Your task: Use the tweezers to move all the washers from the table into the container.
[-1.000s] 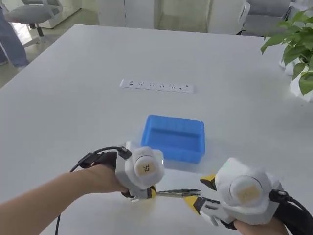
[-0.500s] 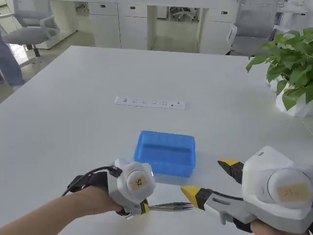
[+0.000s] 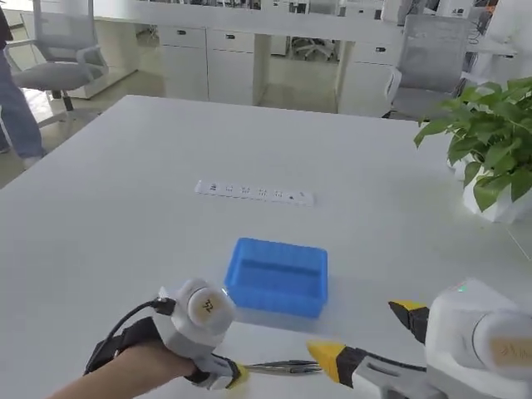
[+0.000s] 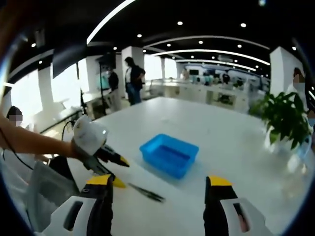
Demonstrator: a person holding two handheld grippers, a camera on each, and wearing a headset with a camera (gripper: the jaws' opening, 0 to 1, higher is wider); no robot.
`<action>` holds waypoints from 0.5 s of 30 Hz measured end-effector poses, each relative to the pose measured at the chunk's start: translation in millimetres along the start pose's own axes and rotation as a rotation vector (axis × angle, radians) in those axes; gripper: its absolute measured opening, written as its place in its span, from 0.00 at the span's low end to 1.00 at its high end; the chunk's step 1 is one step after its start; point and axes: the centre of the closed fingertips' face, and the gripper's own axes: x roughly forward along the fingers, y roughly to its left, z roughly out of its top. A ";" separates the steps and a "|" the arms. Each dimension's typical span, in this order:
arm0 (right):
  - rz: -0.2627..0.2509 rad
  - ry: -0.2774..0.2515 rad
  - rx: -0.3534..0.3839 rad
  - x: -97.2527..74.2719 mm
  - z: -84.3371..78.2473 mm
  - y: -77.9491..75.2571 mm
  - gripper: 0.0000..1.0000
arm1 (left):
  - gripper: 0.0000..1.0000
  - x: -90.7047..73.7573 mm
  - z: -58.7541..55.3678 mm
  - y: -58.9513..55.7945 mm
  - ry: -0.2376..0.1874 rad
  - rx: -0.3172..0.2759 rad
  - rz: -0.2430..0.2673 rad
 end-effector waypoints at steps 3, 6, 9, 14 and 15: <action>-0.011 0.011 0.003 0.2 -4.7 -4.1 0.77 | 0.62 -19.1 2.8 -3.6 -0.026 -0.018 0.021; -0.026 0.011 0.009 -1.2 -5.6 -10.2 0.78 | 0.69 -38.6 6.5 -2.7 -0.064 -0.029 0.054; -0.040 -0.008 0.033 -4.9 -1.8 -15.5 0.79 | 0.73 -64.6 9.5 5.2 -0.108 -0.067 0.121; -0.054 -0.029 0.056 -7.5 -0.4 -21.0 0.81 | 0.84 -104.2 20.3 13.9 -0.206 -0.159 0.178; -0.054 -0.031 0.062 -7.7 -0.8 -21.7 0.82 | 0.87 -115.5 22.9 16.6 -0.230 -0.178 0.198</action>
